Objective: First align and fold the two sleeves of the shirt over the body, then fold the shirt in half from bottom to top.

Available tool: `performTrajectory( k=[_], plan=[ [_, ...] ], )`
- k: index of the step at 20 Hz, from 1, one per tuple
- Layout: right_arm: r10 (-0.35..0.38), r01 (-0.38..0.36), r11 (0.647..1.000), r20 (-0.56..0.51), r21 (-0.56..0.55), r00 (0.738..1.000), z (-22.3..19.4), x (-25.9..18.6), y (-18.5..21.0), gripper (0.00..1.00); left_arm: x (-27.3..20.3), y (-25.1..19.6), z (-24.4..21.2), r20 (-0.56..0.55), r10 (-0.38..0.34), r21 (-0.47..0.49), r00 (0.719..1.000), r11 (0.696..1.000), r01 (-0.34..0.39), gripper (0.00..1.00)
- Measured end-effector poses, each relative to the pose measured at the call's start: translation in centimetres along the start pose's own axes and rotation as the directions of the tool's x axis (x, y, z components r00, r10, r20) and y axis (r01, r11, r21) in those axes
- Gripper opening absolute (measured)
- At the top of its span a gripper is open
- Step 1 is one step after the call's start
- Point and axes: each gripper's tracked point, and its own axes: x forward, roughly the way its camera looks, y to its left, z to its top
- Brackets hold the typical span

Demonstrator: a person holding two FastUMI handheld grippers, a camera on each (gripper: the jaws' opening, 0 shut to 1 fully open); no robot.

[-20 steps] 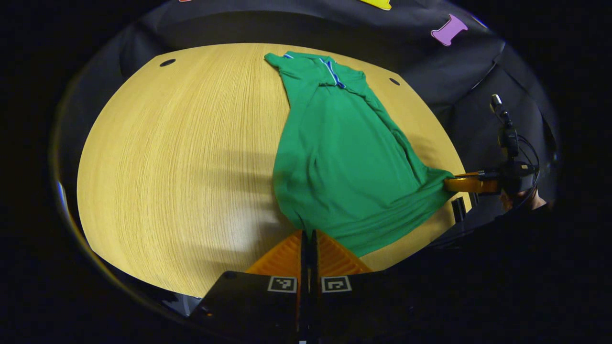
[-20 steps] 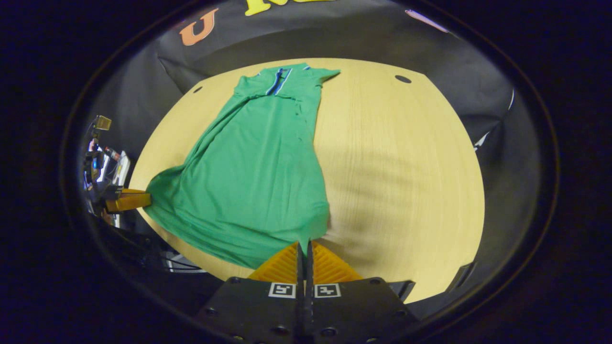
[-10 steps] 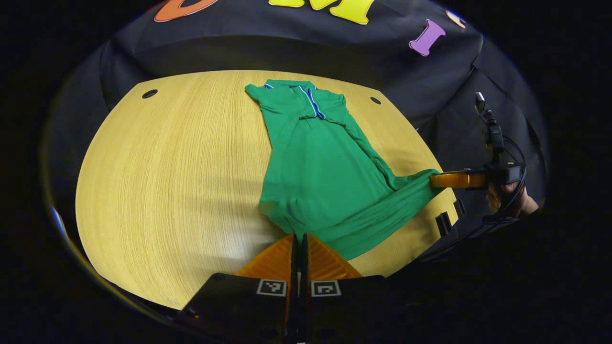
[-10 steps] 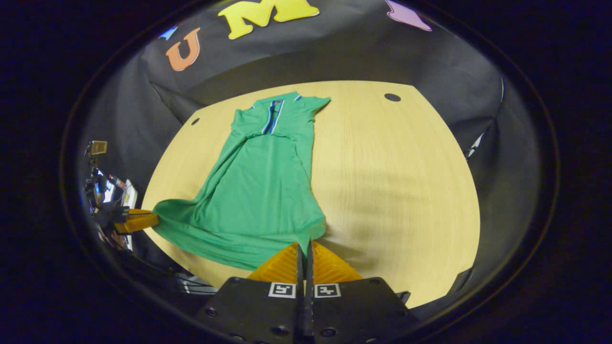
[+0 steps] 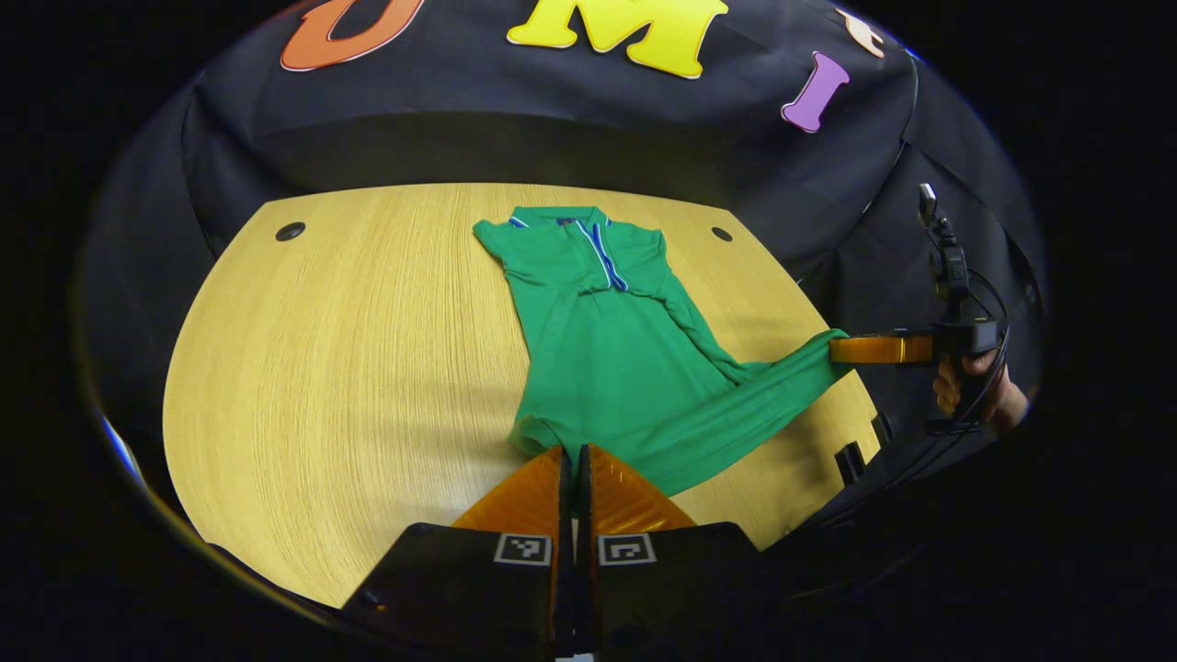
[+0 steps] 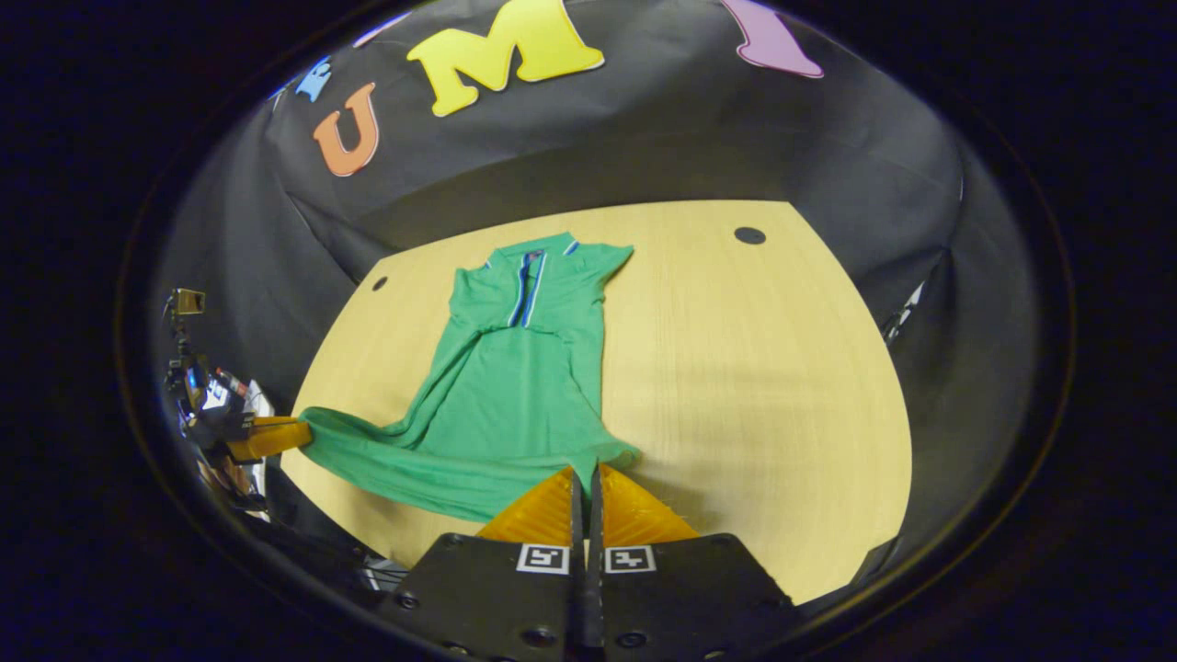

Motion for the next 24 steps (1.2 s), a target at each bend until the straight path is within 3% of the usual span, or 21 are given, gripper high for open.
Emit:
performTrajectory(
  k=[10, 24],
  plan=[
    [0.025, -0.024, 0.999, 0.05, -0.031, 0.998, 3.8, 0.7, 1.1, 0.0, 1.8, 0.5, 5.4, 0.09, 0.028, -0.017, 0.996, 1.0, -0.026, 0.06],
    [0.021, -0.014, 0.999, 0.152, -0.045, 0.988, 12.9, 2.2, 0.6, 0.0, 5.0, 3.0, 14.3, 0.194, 0.09, -0.017, 0.977, 0.996, -0.088, 0.06]
  ],
)
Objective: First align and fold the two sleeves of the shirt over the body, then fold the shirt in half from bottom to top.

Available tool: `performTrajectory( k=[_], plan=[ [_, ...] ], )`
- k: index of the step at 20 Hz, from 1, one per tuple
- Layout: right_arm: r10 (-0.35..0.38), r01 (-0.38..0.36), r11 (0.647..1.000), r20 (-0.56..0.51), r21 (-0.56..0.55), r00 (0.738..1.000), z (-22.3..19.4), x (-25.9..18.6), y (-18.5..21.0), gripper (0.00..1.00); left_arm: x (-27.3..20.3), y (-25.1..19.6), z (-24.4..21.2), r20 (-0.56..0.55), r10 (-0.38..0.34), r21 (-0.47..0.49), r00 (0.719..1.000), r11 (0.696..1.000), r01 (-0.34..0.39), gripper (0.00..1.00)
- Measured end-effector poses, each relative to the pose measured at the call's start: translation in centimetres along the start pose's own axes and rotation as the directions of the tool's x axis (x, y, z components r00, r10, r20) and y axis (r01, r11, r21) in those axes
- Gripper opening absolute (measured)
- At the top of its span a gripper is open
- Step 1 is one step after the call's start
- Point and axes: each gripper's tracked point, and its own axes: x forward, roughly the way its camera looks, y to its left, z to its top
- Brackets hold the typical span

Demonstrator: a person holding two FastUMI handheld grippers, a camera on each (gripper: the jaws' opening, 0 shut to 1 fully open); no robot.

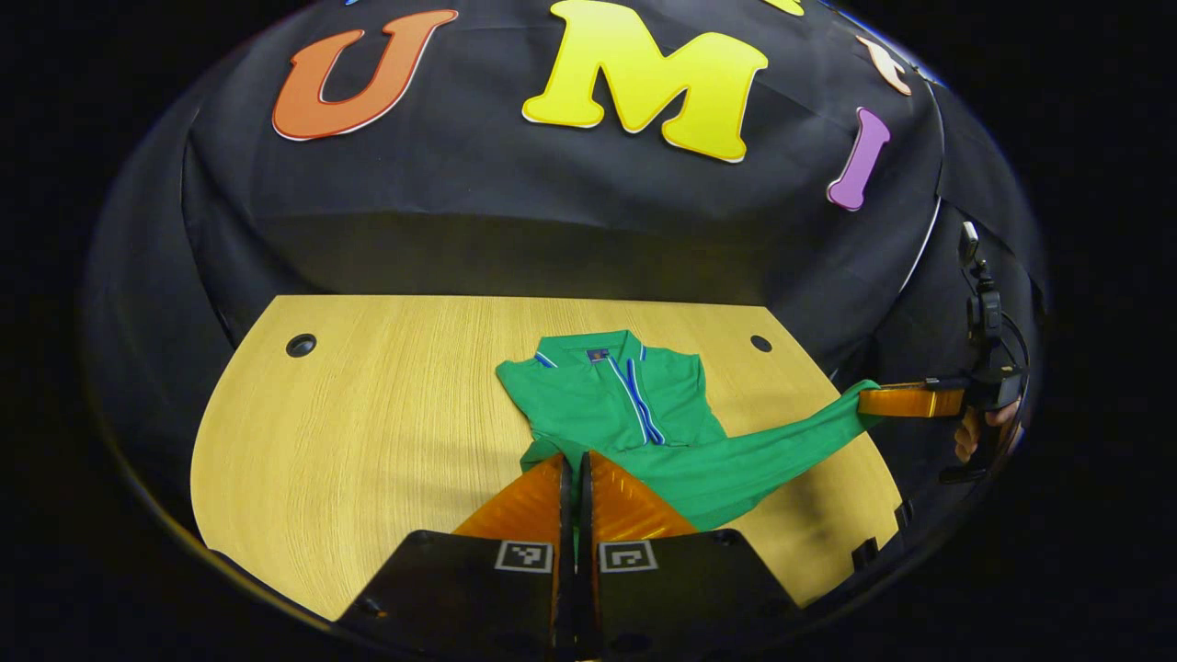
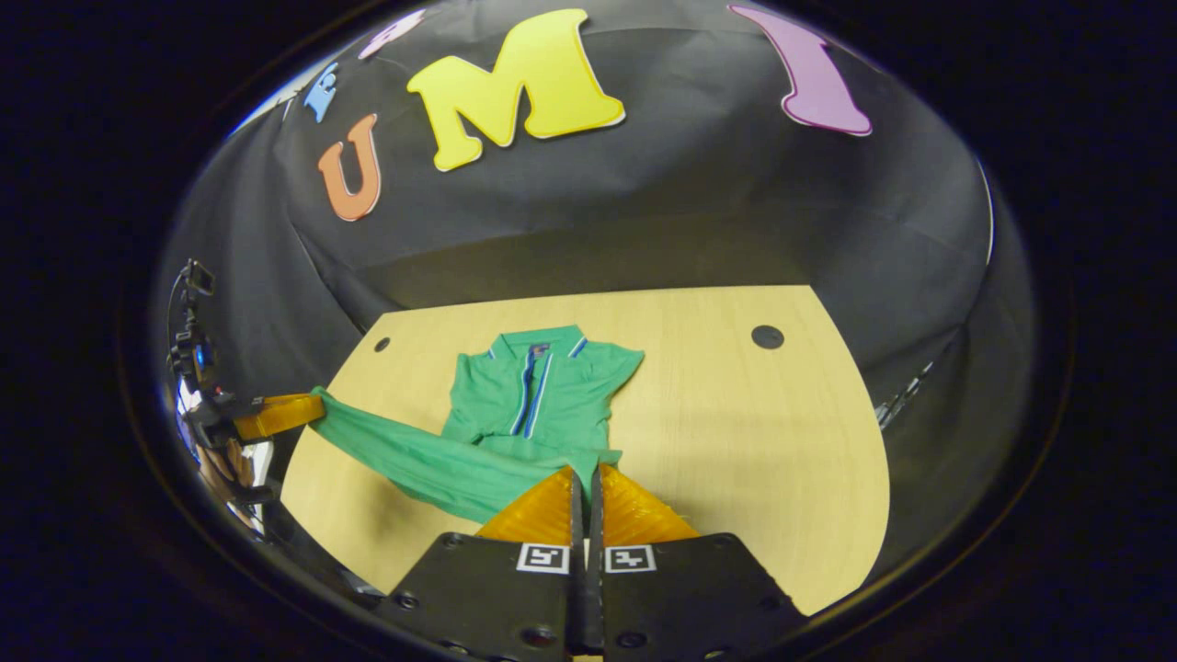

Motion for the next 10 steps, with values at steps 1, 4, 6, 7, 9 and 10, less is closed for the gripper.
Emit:
performTrajectory(
  k=[1, 4, 6, 7, 9, 10],
  plan=[
    [-0.005, 0.005, 1.0, 0.0, 0.001, 1.0, 0.4, 0.4, -0.2, 0.0, 0.3, 0.2, 0.5, 0.005, 0.001, -0.01, 1.0, 1.0, -0.001, 0.06],
    [-0.013, 0.013, 1.0, 0.004, 0.0, 1.0, 1.9, 1.6, -0.4, 0.0, 1.8, 0.9, 2.2, 0.026, 0.006, -0.049, 1.0, 0.999, -0.005, 0.06],
    [-0.018, 0.018, 1.0, 0.006, -0.007, 1.0, 2.9, 2.6, -0.6, 0.0, 2.9, 1.5, 3.1, 0.036, 0.011, -0.08, 0.999, 0.997, -0.008, 0.06],
    [-0.02, 0.02, 1.0, 0.007, -0.011, 1.0, 3.5, 3.3, -0.7, 0.0, 3.5, 1.8, 3.6, 0.04, 0.013, -0.091, 0.999, 0.996, -0.009, 0.06],
    [-0.021, 0.022, 1.0, 0.014, -0.023, 1.0, 4.8, 4.5, -0.6, 0.0, 4.7, 2.4, 4.6, 0.045, 0.018, -0.106, 0.999, 0.994, -0.013, 0.06],
    [-0.021, 0.022, 0.999, 0.017, -0.033, 1.0, 5.5, 5.2, -0.6, 0.0, 5.3, 2.8, 5.1, 0.049, 0.023, -0.106, 0.999, 0.994, -0.018, 0.06]
  ],
)
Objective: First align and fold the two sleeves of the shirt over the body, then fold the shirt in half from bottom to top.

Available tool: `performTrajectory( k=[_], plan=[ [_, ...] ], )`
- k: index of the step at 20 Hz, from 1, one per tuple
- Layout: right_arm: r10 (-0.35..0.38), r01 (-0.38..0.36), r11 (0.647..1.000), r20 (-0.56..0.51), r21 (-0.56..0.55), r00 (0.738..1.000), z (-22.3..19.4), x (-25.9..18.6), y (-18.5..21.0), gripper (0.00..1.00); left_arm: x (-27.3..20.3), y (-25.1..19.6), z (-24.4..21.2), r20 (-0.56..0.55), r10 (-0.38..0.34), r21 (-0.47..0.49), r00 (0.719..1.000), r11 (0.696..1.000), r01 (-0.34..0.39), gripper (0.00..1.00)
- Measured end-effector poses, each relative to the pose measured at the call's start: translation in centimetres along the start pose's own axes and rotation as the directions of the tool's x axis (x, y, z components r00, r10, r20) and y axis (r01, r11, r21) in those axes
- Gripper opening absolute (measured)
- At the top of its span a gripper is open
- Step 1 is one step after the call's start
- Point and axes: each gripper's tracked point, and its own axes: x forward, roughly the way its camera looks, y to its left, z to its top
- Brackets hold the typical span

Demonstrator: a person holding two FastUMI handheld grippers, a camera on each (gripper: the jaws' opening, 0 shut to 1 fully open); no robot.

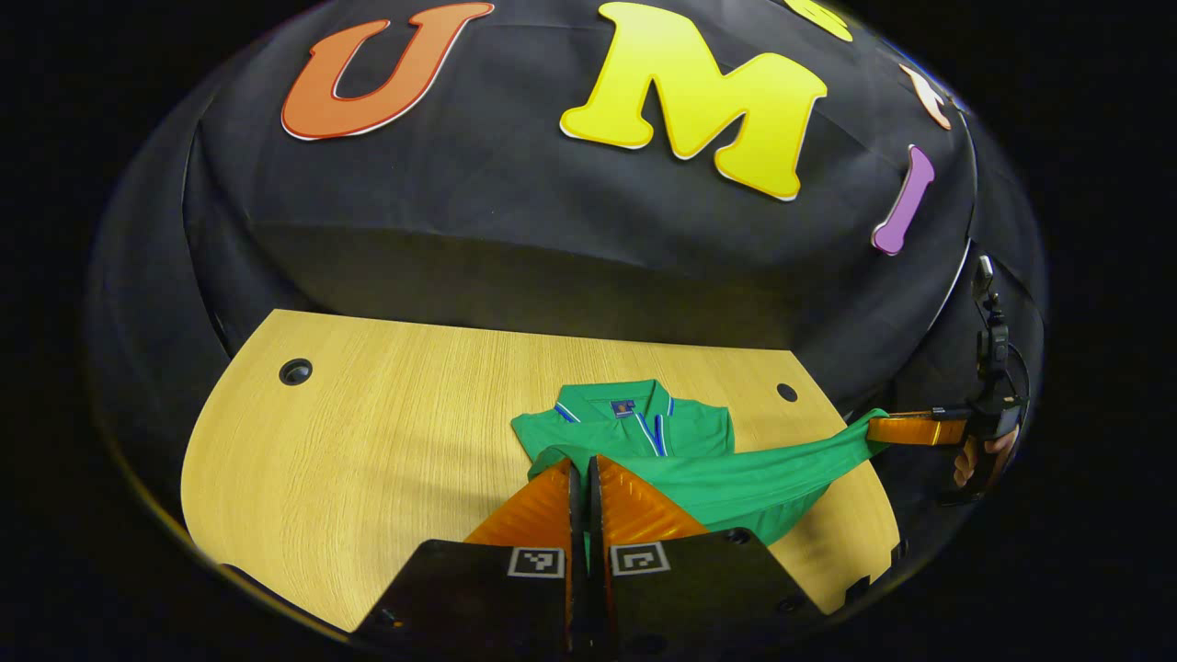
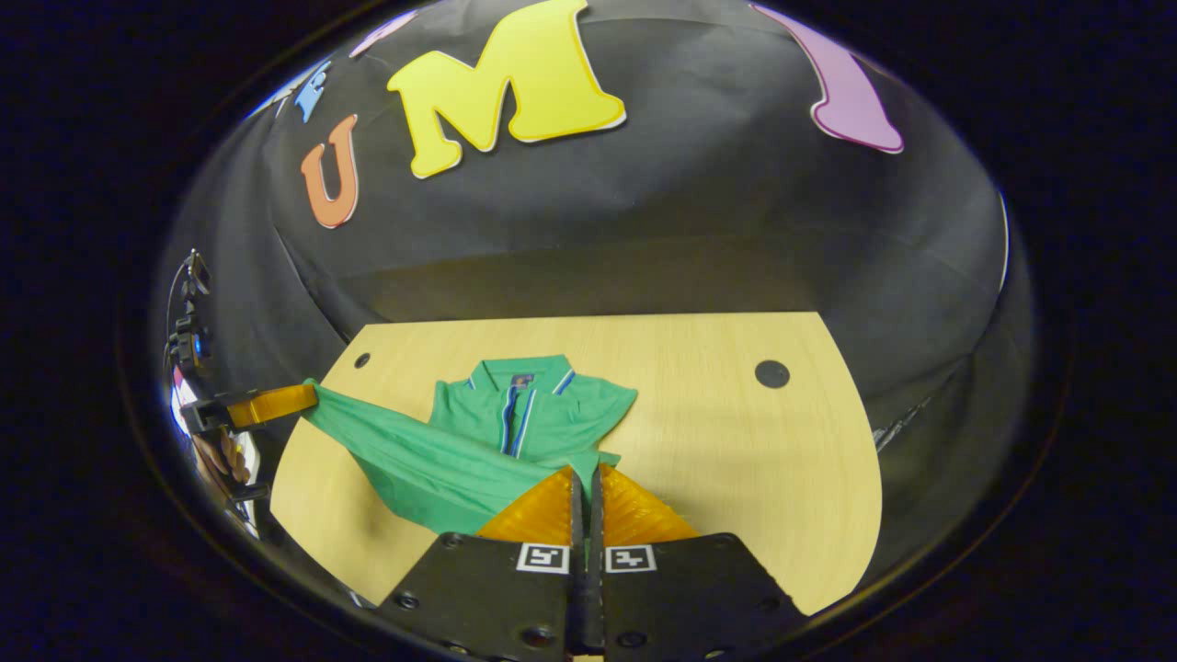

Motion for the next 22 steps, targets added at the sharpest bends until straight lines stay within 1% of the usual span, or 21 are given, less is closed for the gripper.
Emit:
performTrajectory(
  k=[3, 8, 10, 14, 17, 19, 22],
  plan=[
    [-0.004, 0.004, 0.999, 0.016, -0.032, 1.0, 2.1, 2.1, 0.0, 0.0, 1.9, 0.8, 0.9, -0.002, 0.01, 0.006, 1.0, 1.0, -0.01, 0.06],
    [0.006, -0.004, 0.999, 0.045, -0.036, 0.999, 5.1, 5.8, -0.1, 0.0, 5.5, 1.7, 2.0, -0.005, 0.021, -0.003, 1.0, 1.0, -0.021, 0.06],
    [0.008, -0.006, 0.999, 0.049, -0.039, 0.999, 5.7, 7.5, -0.4, 0.0, 7.0, 2.3, 2.1, -0.013, 0.035, 0.002, 0.999, 0.999, -0.035, 0.06],
    [0.001, -0.001, 0.999, 0.017, -0.038, 1.0, 5.2, 11.2, -1.6, 0.0, 10.1, 3.7, 1.2, -0.039, 0.05, 0.003, 0.998, 0.999, -0.05, 0.06],
    [-0.021, 0.021, 0.999, -0.01, -0.037, 1.0, 4.4, 13.9, -2.8, 0.0, 12.3, 4.6, -0.2, -0.08, 0.066, 0.004, 0.995, 0.998, -0.066, 0.06],
    [-0.024, 0.023, 0.999, -0.018, -0.025, 1.0, 4.1, 15.6, -3.2, 0.0, 13.7, 5.1, -0.8, -0.094, 0.074, 0.006, 0.993, 0.997, -0.074, 0.07],
    [-0.049, 0.048, 0.998, -0.035, -0.045, 0.998, 3.3, 17.9, -3.9, 0.0, 15.7, 5.6, -2.0, -0.114, 0.085, 0.008, 0.99, 0.996, -0.085, 0.07]
  ],
)
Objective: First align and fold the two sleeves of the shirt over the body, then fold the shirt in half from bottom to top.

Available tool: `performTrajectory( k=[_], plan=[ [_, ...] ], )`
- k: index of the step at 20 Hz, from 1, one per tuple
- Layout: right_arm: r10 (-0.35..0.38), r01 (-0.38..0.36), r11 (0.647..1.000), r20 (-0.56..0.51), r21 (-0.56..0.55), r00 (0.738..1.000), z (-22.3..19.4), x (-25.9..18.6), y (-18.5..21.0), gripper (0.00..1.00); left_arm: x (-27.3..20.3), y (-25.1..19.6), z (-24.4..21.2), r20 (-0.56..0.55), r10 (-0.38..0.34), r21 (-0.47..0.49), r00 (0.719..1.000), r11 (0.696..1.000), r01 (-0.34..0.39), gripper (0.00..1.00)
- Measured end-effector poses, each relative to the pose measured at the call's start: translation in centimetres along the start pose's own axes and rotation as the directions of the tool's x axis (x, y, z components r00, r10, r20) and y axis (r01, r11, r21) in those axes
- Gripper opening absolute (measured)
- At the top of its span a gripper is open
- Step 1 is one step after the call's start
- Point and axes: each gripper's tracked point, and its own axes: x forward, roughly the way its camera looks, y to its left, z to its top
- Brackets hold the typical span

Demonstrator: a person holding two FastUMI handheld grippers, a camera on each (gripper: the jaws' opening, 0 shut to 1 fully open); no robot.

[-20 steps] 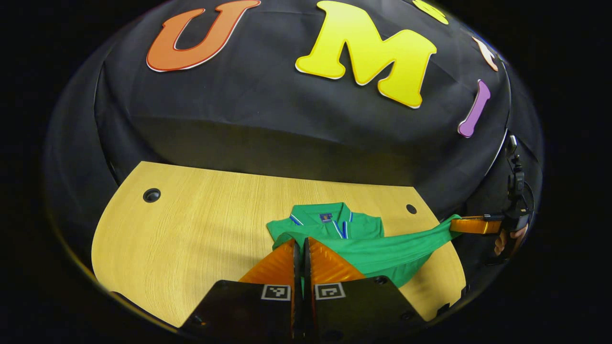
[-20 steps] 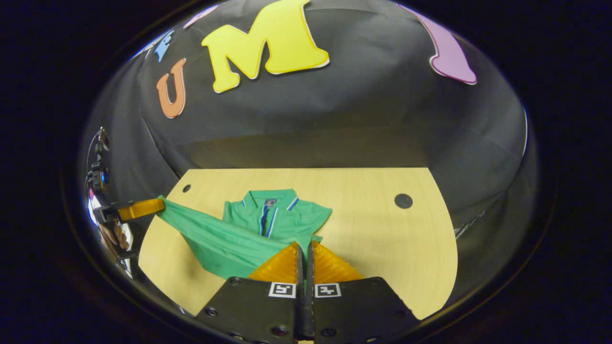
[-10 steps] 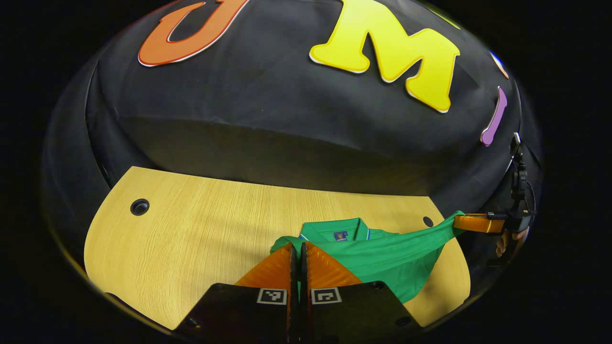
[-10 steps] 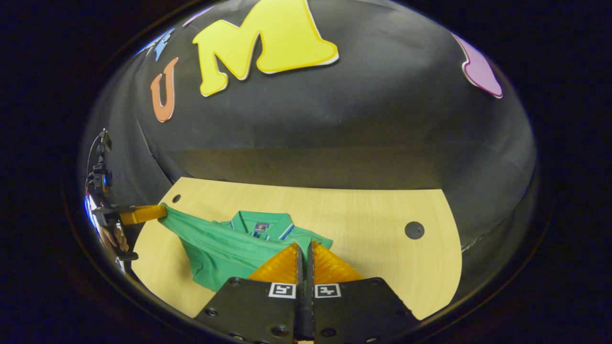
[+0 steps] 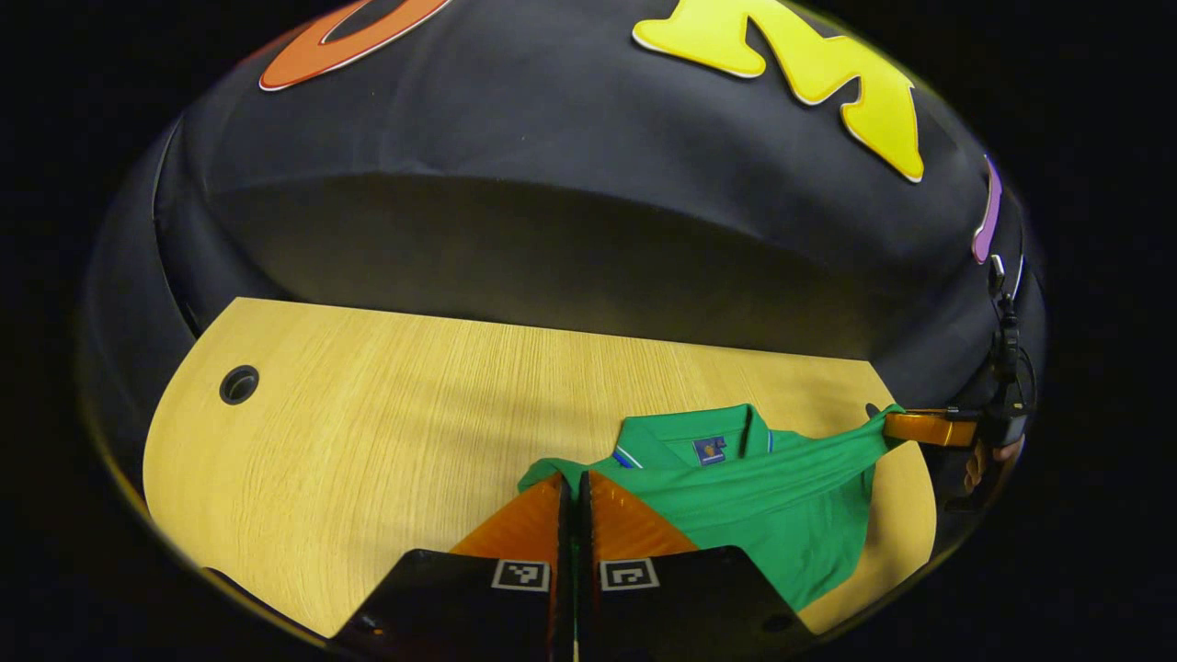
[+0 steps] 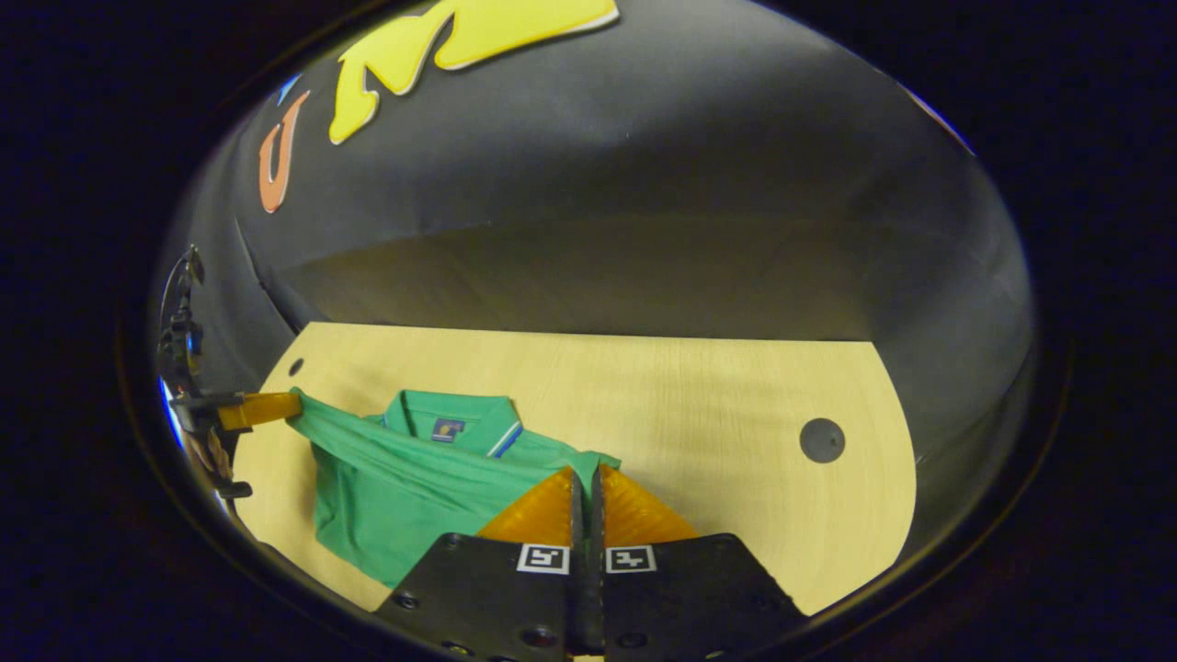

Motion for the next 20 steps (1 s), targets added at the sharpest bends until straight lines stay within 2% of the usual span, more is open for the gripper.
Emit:
performTrajectory(
  k=[4, 5, 6, 7, 8, 9, 11, 12, 14, 17, 20],
  plan=[
    [-0.02, 0.02, 1.0, -0.021, 0.005, 1.0, -0.8, 2.4, -0.5, 0.0, 1.9, 0.2, -1.3, -0.03, 0.015, -0.016, 0.999, 1.0, -0.016, 0.1],
    [-0.023, 0.023, 1.0, -0.026, 0.006, 0.999, -1.0, 2.8, -0.6, 0.0, 2.2, 0.1, -1.5, -0.034, 0.016, -0.014, 0.999, 1.0, -0.017, 0.13],
    [-0.03, 0.031, 1.0, -0.031, 0.005, 0.999, -1.1, 3.1, -0.8, 0.0, 2.4, 0.1, -1.6, -0.041, 0.025, -0.007, 0.999, 1.0, -0.025, 0.0],
    [-0.042, 0.042, 0.999, -0.035, -0.001, 0.999, -1.2, 3.4, -1.1, 0.04, 2.5, 0.2, -1.7, -0.045, 0.03, -0.002, 0.999, 1.0, -0.03, 0.2],
    [-0.043, 0.043, 0.999, -0.038, -0.002, 0.998, -1.4, 3.3, -1.0, 0.04, 2.3, 0.5, -1.7, -0.047, 0.041, 0.001, 0.998, 0.999, -0.041, 0.23],
    [-0.048, 0.048, 0.999, -0.039, -0.004, 0.998, -1.4, 3.3, -1.0, 0.05, 2.2, 0.7, -1.7, -0.047, 0.054, 0.003, 0.997, 0.999, -0.054, 0.19],
    [-0.064, 0.063, 0.998, -0.03, -0.019, 0.998, -1.3, 3.2, -1.4, 0.11, 1.8, 1.2, -2.0, -0.045, 0.086, 0.002, 0.995, 0.996, -0.086, 0.73],
    [-0.076, 0.076, 0.997, -0.018, -0.025, 0.997, -1.2, 3.2, -1.5, 0.16, 1.8, 1.5, -1.7, -0.041, 0.1, 0.001, 0.994, 0.995, -0.1, 1.0],
    [-0.106, 0.106, 0.994, 0.01, -0.04, 0.994, -0.6, 2.0, -1.4, 0.51, 1.1, 1.5, -1.2, -0.02, 0.112, -0.014, 0.993, 0.994, -0.113, 1.0],
    [-0.134, 0.138, 0.989, 0.071, -0.049, 0.988, 0.6, -0.7, -0.8, 0.95, -1.2, 1.6, 0.5, 0.032, 0.14, -0.031, 0.99, 0.99, -0.139, 1.0],
    [-0.148, 0.159, 0.986, 0.167, -0.052, 0.975, 2.4, -5.1, 0.4, 0.99, -4.7, 0.9, 2.6, 0.105, 0.156, -0.048, 0.982, 0.987, -0.152, 1.0]
  ],
)
